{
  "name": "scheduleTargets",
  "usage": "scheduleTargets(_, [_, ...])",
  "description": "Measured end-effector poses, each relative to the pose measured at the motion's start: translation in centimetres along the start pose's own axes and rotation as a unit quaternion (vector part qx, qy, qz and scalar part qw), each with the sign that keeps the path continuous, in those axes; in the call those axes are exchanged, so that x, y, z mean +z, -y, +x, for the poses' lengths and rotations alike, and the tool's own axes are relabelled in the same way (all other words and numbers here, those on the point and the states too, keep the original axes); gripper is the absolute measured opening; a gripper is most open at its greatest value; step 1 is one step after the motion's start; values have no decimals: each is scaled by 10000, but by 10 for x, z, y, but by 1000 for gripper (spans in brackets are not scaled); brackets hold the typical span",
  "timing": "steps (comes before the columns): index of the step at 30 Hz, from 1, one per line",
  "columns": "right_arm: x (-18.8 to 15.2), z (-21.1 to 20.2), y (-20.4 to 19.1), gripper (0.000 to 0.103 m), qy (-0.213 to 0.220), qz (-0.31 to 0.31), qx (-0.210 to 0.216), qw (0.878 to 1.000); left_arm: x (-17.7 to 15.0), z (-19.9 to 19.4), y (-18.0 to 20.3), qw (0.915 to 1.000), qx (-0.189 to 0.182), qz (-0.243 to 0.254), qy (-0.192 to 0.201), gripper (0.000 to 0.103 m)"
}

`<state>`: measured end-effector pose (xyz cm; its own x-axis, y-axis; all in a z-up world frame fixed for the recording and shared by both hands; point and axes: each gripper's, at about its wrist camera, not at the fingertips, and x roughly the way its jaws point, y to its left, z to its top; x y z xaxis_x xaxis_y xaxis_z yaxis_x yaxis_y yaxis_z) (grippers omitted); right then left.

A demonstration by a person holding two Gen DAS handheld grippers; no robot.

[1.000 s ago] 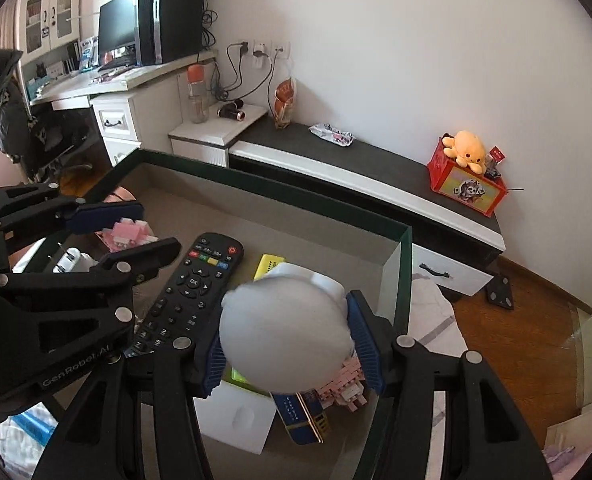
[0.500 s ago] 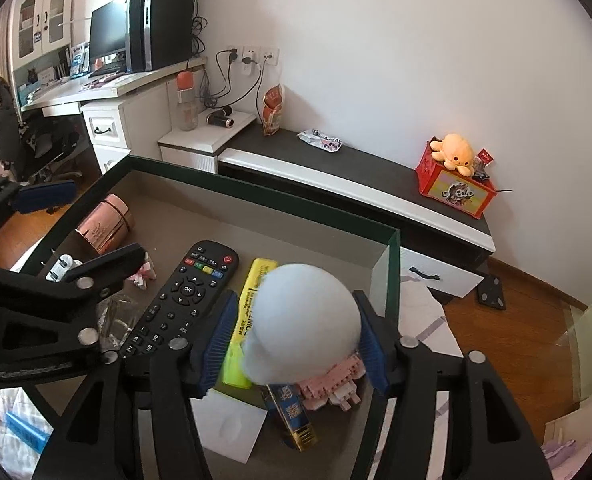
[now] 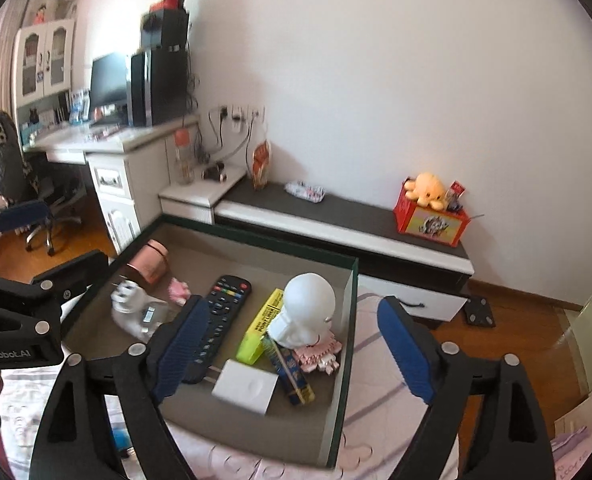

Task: Organize rigid objects
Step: 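Withdraw both tools from the box back over the bed, then grasp the blue highlighter with the left tool while the right tool grasps the pink-and-white block toy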

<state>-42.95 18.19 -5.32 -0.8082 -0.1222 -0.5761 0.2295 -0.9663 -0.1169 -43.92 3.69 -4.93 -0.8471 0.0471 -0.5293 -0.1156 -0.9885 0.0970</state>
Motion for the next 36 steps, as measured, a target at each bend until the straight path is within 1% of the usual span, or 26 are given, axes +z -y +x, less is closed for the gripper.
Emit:
scheduleTargets(5, [-11,-58,-11,89,388,13,45,9992,-17,-58,-3,9994,86,-40,329,103])
scheduleTargets(8, [-22,-93,-18,89,619,83,51,9980,-33,-93,-5,9987,0,-88,503,103])
scheduleTargets(10, [-32,-115,-22,89,745,127,67,9971,-43,-112,-6,9985,-65,-90,544,103])
scheduleTargets(12, [-43,-136,-28,89,864,191,19,9961,-52,-129,-7,9981,2,-103,599,103])
scheduleTargets(14, [-52,-152,-32,89,923,244,1,9954,-62,-147,-6,9976,61,-119,679,103])
scheduleTargets(20, [-78,-197,-45,89,1172,367,-215,9922,-87,-200,-9,9943,-167,-380,985,103])
scheduleTargets(22, [-86,-209,-49,89,1210,382,-265,9916,-94,-215,-10,9934,-174,-404,1055,103])
scheduleTargets(25, [-94,-221,-53,89,1240,418,-165,9913,-100,-230,-10,9927,-157,-399,1131,103])
scheduleTargets(29, [-100,-231,-57,89,1248,387,-199,9912,-105,-242,-10,9922,-161,-366,1179,103])
scheduleTargets(36, [-109,-242,-51,89,1246,462,-295,9907,-114,-240,-14,9940,-129,-333,1035,103])
